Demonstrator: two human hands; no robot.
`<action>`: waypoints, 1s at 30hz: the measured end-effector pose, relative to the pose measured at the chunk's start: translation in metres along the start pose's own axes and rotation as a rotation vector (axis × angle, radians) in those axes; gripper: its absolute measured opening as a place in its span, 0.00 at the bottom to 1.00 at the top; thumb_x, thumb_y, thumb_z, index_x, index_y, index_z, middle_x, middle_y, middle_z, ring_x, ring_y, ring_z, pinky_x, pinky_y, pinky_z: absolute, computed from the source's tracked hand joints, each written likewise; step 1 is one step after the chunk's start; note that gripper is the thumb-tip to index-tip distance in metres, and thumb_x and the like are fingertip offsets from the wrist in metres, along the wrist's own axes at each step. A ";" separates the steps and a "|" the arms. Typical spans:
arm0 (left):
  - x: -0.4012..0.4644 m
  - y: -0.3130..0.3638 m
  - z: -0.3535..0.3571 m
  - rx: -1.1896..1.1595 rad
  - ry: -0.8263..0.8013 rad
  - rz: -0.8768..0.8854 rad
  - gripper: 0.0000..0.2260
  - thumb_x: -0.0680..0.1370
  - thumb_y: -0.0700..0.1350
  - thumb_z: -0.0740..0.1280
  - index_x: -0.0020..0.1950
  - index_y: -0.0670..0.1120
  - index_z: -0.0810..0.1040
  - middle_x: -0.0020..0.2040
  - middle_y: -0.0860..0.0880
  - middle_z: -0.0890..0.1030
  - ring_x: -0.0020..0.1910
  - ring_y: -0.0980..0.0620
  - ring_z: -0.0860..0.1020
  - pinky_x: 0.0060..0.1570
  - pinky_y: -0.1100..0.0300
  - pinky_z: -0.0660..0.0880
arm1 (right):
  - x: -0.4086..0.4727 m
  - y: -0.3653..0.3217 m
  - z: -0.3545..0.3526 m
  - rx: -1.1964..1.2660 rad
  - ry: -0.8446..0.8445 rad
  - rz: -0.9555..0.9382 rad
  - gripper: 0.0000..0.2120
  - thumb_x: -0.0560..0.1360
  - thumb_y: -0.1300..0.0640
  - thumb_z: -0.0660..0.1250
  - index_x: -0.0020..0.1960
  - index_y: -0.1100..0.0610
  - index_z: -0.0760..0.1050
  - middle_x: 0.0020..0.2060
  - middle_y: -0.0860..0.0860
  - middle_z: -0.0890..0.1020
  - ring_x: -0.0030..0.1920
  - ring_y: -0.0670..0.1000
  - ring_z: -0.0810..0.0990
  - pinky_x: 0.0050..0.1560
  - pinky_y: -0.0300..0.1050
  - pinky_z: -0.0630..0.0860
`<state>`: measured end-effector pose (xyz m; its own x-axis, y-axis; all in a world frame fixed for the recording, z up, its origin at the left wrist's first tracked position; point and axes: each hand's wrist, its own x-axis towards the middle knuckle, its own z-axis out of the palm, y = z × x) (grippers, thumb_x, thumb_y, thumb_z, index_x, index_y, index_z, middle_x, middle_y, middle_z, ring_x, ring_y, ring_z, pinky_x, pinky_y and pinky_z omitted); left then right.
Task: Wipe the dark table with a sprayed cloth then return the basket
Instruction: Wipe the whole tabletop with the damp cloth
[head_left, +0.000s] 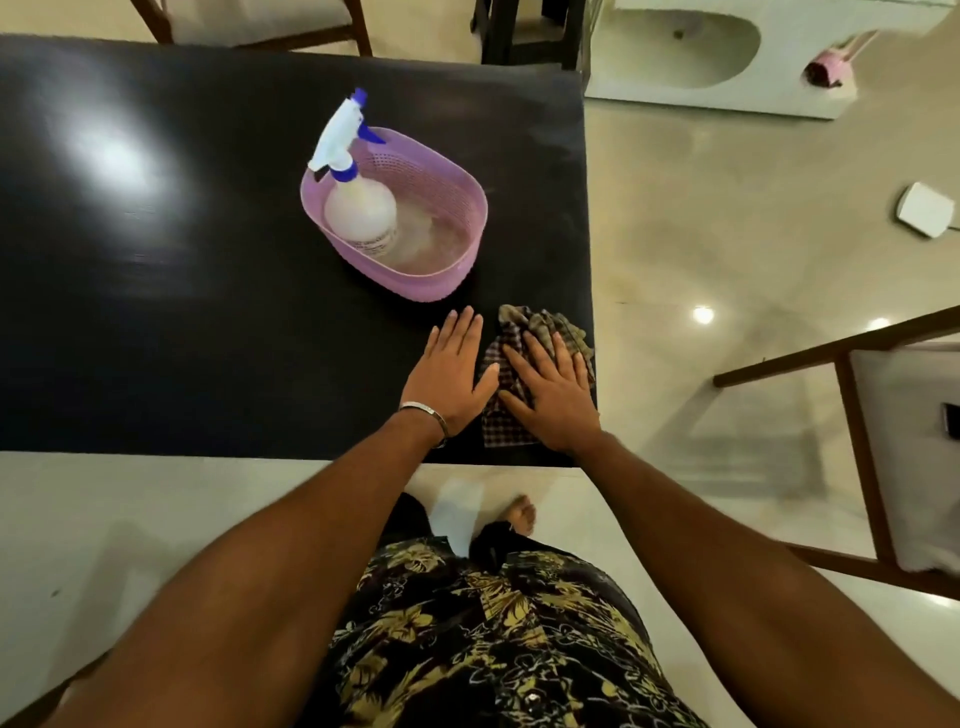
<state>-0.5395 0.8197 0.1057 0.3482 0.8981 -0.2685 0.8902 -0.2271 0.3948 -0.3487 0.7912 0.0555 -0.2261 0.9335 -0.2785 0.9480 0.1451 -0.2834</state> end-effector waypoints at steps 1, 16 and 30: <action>0.001 0.005 0.002 -0.005 -0.003 -0.008 0.31 0.81 0.56 0.51 0.79 0.43 0.47 0.80 0.45 0.47 0.79 0.49 0.43 0.76 0.52 0.42 | 0.000 0.004 0.000 -0.002 0.001 -0.007 0.31 0.81 0.33 0.49 0.80 0.39 0.48 0.81 0.47 0.49 0.80 0.57 0.42 0.78 0.63 0.41; 0.070 0.031 -0.006 -0.091 0.012 -0.049 0.30 0.82 0.54 0.51 0.79 0.44 0.44 0.80 0.46 0.44 0.78 0.51 0.40 0.77 0.53 0.41 | 0.043 0.046 -0.021 0.026 0.024 -0.030 0.30 0.80 0.33 0.50 0.80 0.38 0.49 0.81 0.46 0.51 0.80 0.57 0.42 0.77 0.64 0.43; 0.147 0.049 -0.016 -0.157 0.039 -0.144 0.30 0.82 0.56 0.50 0.79 0.44 0.45 0.80 0.47 0.44 0.78 0.51 0.41 0.75 0.55 0.39 | 0.158 0.108 -0.077 0.003 -0.063 -0.087 0.30 0.80 0.33 0.50 0.80 0.38 0.49 0.81 0.46 0.47 0.80 0.57 0.39 0.77 0.64 0.42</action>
<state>-0.4497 0.9462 0.0997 0.2063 0.9316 -0.2994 0.8722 -0.0363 0.4879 -0.2651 0.9790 0.0514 -0.3211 0.8951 -0.3095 0.9235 0.2235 -0.3117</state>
